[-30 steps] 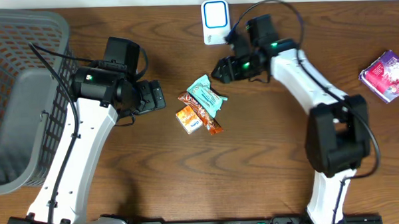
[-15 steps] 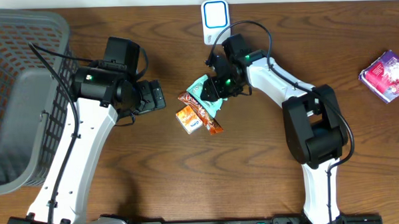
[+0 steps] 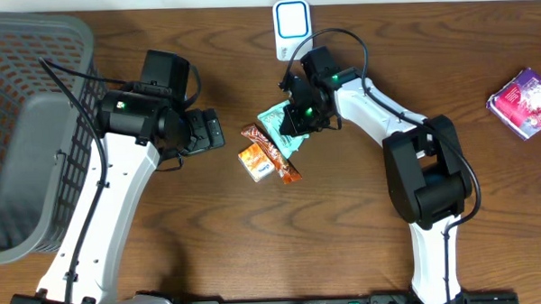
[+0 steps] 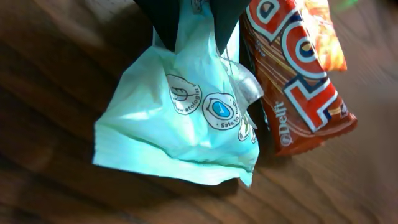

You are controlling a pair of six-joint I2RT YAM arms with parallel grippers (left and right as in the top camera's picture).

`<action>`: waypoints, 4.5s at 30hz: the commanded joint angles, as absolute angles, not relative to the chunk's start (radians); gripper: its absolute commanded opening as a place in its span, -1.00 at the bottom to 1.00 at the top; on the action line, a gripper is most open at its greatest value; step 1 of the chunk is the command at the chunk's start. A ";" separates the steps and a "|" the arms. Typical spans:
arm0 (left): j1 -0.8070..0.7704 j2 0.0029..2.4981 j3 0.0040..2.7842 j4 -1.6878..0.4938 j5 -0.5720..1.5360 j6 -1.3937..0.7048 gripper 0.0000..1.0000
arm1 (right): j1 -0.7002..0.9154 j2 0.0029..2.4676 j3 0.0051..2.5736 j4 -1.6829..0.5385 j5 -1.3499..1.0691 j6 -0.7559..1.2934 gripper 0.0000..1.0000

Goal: Scan the item barcode
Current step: 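Carry the mint-green pack right and drop it beside the purple package, then reach the right gripper down to the red-orange bar and grasp it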

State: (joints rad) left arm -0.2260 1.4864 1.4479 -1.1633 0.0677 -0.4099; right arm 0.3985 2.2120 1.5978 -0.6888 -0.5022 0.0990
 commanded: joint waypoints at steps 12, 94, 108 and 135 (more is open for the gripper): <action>-0.223 1.493 1.455 -1.166 0.051 -0.393 0.95 | 0.286 2.216 1.879 -0.476 -0.518 0.448 -0.97; -0.223 1.493 1.455 -1.166 0.051 -0.393 0.95 | -0.013 2.001 1.843 -1.177 -0.833 -0.051 0.50; -0.223 1.493 1.455 -1.166 0.051 -0.393 0.95 | 0.520 2.072 1.843 -0.988 -0.235 0.354 0.19; -0.223 1.493 1.455 -1.166 0.051 -0.393 0.96 | 0.566 2.310 1.836 -1.111 -0.239 0.321 -0.61</action>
State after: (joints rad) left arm -0.2260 1.4864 1.4479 -1.1633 0.0677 -0.4099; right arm 0.5575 2.3051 1.8416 -1.1107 -0.2356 0.3225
